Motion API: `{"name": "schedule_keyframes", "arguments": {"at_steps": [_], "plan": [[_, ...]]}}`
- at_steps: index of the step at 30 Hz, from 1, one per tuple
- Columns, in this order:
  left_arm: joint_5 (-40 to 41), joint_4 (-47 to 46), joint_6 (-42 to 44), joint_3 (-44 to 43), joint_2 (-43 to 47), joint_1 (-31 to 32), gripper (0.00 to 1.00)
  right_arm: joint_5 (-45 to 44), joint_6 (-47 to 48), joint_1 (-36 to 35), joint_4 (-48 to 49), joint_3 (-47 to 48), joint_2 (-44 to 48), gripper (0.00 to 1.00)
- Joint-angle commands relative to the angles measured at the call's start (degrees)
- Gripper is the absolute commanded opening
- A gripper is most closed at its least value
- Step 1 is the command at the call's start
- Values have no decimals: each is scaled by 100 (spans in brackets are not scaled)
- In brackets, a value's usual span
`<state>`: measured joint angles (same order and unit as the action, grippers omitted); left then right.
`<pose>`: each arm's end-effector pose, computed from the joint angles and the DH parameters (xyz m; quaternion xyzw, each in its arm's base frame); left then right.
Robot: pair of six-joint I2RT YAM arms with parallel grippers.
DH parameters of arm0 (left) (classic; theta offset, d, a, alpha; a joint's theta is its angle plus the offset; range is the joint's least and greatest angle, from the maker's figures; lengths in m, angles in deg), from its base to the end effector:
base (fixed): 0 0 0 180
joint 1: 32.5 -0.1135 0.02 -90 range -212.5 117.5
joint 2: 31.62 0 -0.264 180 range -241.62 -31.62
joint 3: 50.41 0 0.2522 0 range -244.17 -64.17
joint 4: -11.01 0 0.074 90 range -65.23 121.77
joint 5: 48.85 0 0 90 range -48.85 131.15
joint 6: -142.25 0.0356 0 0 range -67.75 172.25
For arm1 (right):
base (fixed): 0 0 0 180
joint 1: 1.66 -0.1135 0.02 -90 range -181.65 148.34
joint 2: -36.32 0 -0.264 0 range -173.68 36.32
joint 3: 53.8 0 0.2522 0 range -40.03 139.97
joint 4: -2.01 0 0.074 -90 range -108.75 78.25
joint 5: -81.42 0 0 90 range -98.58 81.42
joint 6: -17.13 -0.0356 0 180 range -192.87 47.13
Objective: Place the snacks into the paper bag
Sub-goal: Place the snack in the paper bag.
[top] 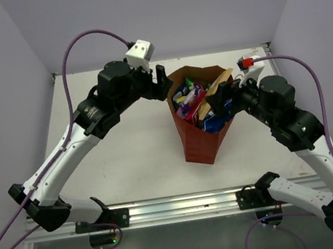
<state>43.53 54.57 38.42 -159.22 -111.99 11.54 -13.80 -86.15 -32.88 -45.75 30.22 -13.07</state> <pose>0.2191 -0.2098 0.4653 0.1947 0.7697 -0.2796 0.5399 0.1405 0.0813 0.4324 -0.0940 0.7773 0.2021 0.5882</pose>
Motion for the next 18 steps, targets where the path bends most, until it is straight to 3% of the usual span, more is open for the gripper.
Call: {"name": "schedule_keyframes", "arguments": {"at_steps": [1,5,10,18], "plan": [[1098,34,108,327,523,9,79,416,-623,-33,-238,619,-334,91],[1117,-53,-76,881,769,-52,82,337,-948,-33,-554,979,-852,88],[493,-457,-498,1506,805,-158,81,214,-1150,-42,-871,1332,-1546,85],[211,-581,-911,1287,67,-211,75,-374,-1625,-253,-793,1412,-2198,79]]}}
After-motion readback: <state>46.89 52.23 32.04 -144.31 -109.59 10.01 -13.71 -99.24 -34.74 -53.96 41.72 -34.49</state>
